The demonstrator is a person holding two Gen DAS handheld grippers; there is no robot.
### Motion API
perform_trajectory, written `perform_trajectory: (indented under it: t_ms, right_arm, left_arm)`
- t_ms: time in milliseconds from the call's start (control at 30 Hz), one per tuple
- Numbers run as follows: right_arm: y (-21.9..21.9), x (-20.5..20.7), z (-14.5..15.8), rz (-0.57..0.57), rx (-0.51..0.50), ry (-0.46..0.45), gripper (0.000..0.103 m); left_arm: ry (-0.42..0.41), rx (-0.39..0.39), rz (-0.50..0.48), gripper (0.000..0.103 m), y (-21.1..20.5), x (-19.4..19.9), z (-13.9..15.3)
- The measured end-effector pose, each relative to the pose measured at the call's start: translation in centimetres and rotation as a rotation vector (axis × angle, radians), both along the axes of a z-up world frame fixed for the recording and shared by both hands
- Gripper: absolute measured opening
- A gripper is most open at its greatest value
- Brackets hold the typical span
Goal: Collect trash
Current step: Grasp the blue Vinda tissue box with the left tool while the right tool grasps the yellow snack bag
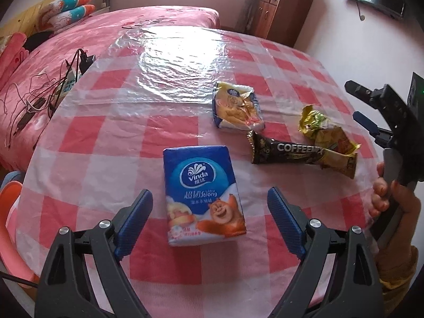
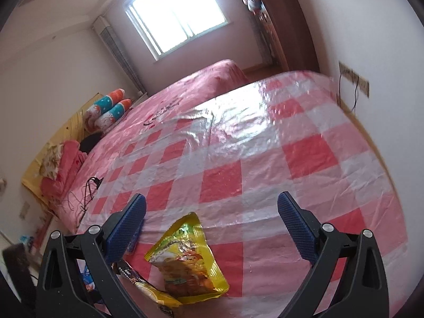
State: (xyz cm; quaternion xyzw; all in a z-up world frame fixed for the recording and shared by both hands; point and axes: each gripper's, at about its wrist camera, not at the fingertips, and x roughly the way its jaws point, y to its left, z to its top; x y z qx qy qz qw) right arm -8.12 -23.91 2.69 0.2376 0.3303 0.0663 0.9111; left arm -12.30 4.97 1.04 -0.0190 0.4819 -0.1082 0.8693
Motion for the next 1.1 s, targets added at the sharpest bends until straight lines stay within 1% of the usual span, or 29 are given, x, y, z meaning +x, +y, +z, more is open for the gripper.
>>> perform_trajectory:
  t_ms: [67, 167, 400, 500, 600, 633, 667, 700, 733, 800, 867, 1000, 1067, 1100]
  right_arm:
    - [0.4, 0.3, -0.1, 0.031, 0.001, 0.008, 0.098]
    - [1.8, 0.5, -0.1, 0.091, -0.039, 0.019, 0.098]
    - [6.0, 0.8, -0.2, 0.214, -0.215, 0.063, 0.098]
    - [7.2, 0.8, -0.5, 0.247, -0.271, 0.075, 0.098]
    - [7.6, 0.9, -0.6, 0.267, -0.292, 0.075, 0.097]
    - [7.6, 1.0, -0.7, 0.271, -0.301, 0.081, 0.096]
    - [7.6, 1.1, -0.8, 0.273, -0.309, 0.091, 0.095]
    - [7.6, 1.3, -1.0, 0.276, -0.312, 0.1, 0.085]
    - [7.5, 1.4, -1.2, 0.277, -0.313, 0.113, 0.078]
    - [7.5, 1.5, -1.5, 0.282, -0.319, 0.138, 0.076]
    - [7.5, 1.5, -1.6, 0.292, -0.326, 0.147, 0.076]
    - [7.8, 1.5, -1.8, 0.303, -0.342, 0.15, 0.076]
    - [7.9, 1.5, -1.7, 0.313, -0.339, 0.145, 0.071]
    - [7.9, 1.5, -1.7, 0.316, -0.337, 0.141, 0.064]
  left_arm:
    - [0.01, 0.012, 0.006, 0.089, -0.1, 0.4, -0.2]
    - [0.013, 0.022, 0.02, 0.089, 0.0, 0.7, -0.4]
    - [0.013, 0.03, 0.051, 0.088, 0.3, 1.1, -0.4]
    - [0.011, 0.034, 0.05, 0.088, 0.2, 1.4, -0.5]
    - [0.005, 0.042, 0.048, 0.087, 0.1, 1.5, -0.5]
    - [0.003, 0.045, 0.048, 0.084, 0.1, 1.6, -0.5]
    - [-0.001, 0.051, 0.049, 0.082, 0.0, 1.6, -0.5]
    - [-0.005, 0.056, 0.051, 0.081, 0.0, 1.7, -0.5]
    - [-0.007, 0.059, 0.052, 0.079, -0.1, 1.8, -0.5]
    - [-0.013, 0.064, 0.053, 0.077, -0.1, 1.9, -0.5]
    - [-0.024, 0.074, 0.057, 0.071, -0.1, 1.9, -0.5]
    - [-0.039, 0.074, 0.054, 0.068, 0.0, 2.1, -0.5]
    - [-0.045, 0.074, 0.052, 0.064, 0.0, 2.1, -0.4]
    - [-0.047, 0.072, 0.05, 0.064, 0.0, 2.1, -0.4]
